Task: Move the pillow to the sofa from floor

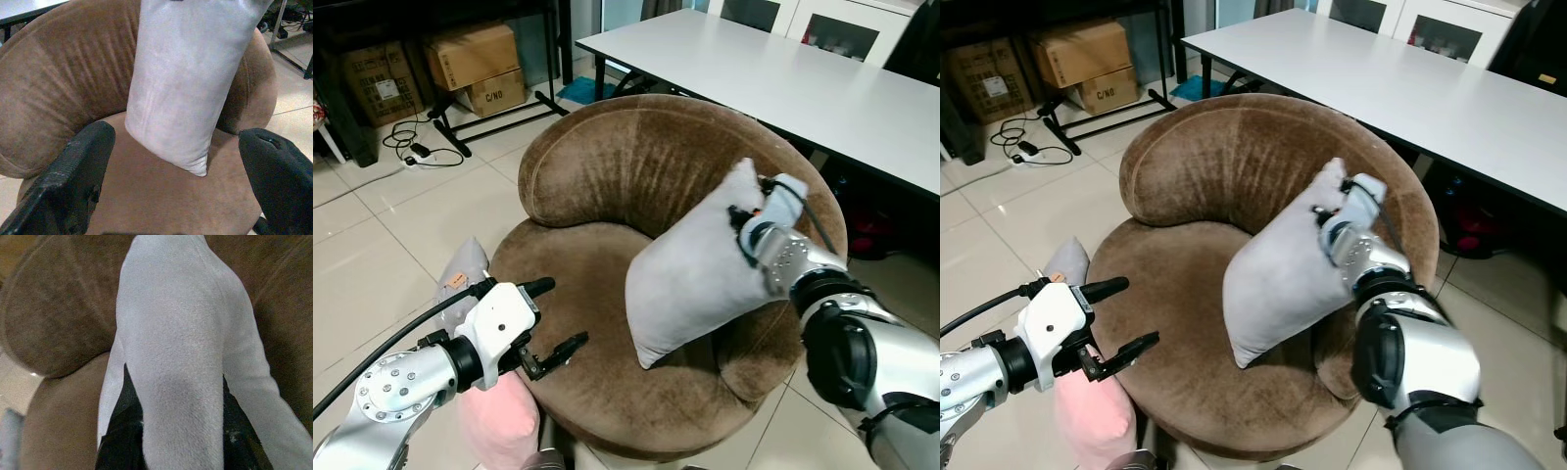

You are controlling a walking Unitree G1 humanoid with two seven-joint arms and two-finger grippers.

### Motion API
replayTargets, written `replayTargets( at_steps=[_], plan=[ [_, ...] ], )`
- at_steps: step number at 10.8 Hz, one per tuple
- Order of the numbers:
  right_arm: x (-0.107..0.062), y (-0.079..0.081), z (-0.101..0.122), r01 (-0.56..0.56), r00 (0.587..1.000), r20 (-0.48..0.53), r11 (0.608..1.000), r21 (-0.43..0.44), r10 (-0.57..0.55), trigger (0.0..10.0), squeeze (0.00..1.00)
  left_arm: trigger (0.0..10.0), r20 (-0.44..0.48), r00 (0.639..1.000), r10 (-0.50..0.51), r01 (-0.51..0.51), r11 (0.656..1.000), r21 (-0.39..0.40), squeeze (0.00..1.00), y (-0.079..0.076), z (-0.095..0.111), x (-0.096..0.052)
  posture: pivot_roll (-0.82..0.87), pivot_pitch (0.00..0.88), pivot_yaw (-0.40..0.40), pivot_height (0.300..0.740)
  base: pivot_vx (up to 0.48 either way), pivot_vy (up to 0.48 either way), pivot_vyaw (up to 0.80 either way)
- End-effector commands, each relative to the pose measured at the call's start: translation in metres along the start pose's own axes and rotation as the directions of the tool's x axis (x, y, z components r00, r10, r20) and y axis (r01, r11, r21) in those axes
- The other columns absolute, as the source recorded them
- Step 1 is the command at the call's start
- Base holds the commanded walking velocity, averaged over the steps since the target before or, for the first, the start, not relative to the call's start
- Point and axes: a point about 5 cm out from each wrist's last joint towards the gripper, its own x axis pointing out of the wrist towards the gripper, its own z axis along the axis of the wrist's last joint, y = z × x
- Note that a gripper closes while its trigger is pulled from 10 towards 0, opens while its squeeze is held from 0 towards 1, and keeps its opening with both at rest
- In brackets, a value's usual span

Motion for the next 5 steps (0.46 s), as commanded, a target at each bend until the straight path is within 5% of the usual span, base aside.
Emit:
replayTargets(
  at_steps=[1,3,4,5],
  plan=[
    [-0.003,-0.006,0.029,0.039,0.993,0.113,0.999,-0.030,-0.035,10.0,1.00,10.0,-0.003,1.000,0.010,-0.010,1.000,0.002,1.00,0.003,0.000,0.001,0.11,0.000,-0.085,0.740,0.000,0.000,0.00],
    [-0.006,-0.023,0.042,0.082,0.978,0.196,0.996,-0.028,-0.075,10.0,1.00,10.0,-0.009,0.998,0.055,-0.055,0.998,0.016,1.00,0.009,-0.002,0.006,0.10,0.000,-0.081,0.740,0.000,0.000,0.00],
    [-0.008,-0.028,0.048,0.087,0.969,0.229,0.996,0.026,-0.091,10.0,0.00,10.0,-0.001,0.998,0.063,-0.063,0.998,0.003,1.00,0.010,-0.002,0.009,0.10,0.000,-0.074,0.740,0.000,0.000,0.00],
    [-0.009,-0.028,0.050,0.064,0.967,0.248,0.998,-0.009,-0.060,10.0,0.00,10.0,0.004,0.997,0.072,-0.072,0.997,0.003,1.00,0.011,-0.001,0.011,0.09,0.000,-0.069,0.740,0.000,0.000,0.00]
  ],
)
